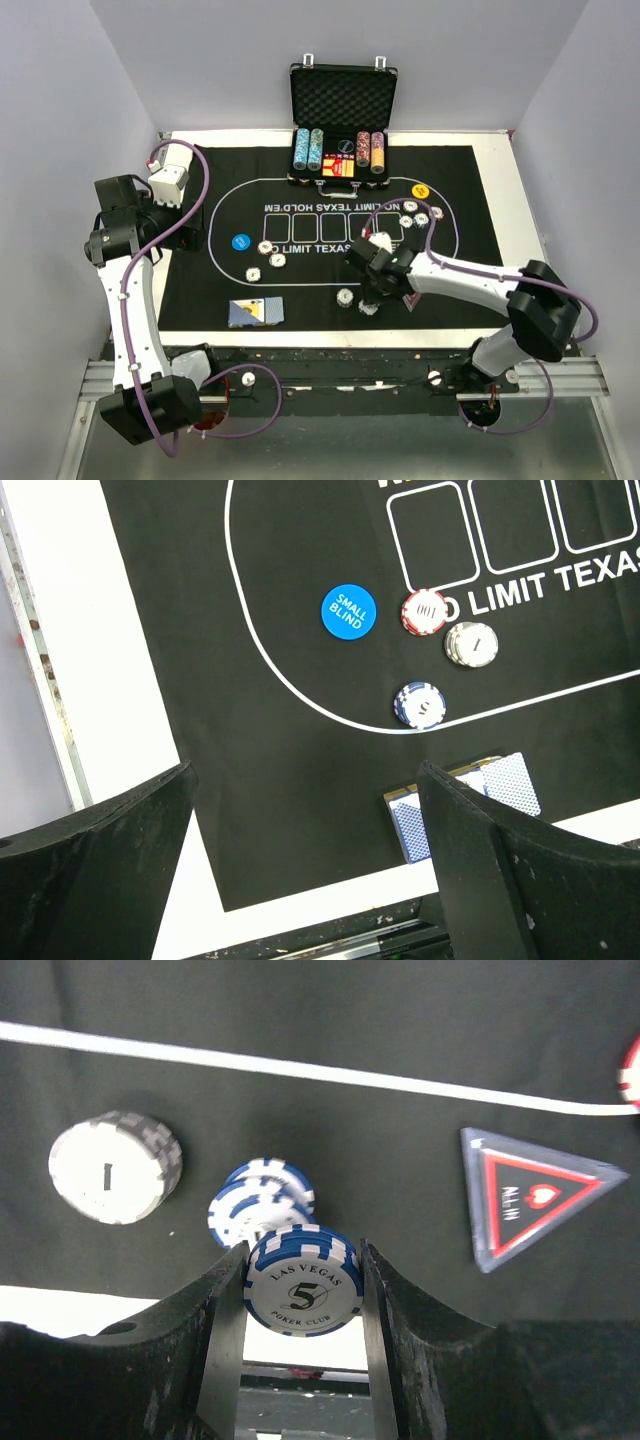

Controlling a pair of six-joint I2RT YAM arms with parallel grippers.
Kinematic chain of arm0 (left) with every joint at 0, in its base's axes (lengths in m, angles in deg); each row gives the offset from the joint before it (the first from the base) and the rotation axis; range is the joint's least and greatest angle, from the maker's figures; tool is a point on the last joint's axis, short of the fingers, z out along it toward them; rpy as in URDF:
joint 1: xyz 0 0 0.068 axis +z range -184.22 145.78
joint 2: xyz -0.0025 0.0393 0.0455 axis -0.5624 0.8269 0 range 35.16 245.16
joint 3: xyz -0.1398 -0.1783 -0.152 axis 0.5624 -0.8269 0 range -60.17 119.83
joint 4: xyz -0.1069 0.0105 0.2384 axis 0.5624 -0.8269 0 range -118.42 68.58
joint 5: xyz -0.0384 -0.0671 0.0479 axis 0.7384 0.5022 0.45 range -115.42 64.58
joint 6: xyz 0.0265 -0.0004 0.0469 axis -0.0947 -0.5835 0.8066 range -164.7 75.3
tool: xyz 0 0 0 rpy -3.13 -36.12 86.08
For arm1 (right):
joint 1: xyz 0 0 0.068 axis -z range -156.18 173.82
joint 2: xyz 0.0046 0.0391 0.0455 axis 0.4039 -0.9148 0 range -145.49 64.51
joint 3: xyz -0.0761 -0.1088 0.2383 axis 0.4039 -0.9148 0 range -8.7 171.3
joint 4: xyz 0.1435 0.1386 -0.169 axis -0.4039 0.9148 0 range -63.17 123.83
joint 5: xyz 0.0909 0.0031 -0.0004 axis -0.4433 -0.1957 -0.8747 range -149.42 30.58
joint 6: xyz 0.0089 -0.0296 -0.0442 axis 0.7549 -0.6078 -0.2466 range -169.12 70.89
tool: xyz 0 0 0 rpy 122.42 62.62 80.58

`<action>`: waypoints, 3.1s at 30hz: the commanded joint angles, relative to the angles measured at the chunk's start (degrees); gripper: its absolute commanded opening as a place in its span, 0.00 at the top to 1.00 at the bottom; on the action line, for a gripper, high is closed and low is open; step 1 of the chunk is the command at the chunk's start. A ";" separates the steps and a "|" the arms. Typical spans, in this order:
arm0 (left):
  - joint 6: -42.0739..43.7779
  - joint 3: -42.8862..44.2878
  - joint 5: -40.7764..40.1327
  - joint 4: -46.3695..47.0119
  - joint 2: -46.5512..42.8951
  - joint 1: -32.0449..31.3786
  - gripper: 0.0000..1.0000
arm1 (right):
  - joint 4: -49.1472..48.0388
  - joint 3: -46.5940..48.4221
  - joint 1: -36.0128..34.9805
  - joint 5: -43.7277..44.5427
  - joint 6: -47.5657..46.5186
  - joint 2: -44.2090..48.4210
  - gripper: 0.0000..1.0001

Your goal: Distribute texas hold em gaming equipment

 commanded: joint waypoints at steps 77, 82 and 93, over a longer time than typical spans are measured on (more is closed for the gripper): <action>43.26 -22.65 2.94 -8.31 -8.80 -17.00 0.01 | -10.25 11.43 15.67 -4.84 -7.04 4.54 0.21; 45.99 -25.90 2.24 -6.90 -5.19 -21.04 0.01 | -12.88 8.18 15.67 -8.62 -8.00 8.24 0.14; 44.58 -26.50 7.09 -6.65 -8.17 -22.62 0.01 | -22.20 8.69 11.37 -23.13 -19.34 3.68 0.04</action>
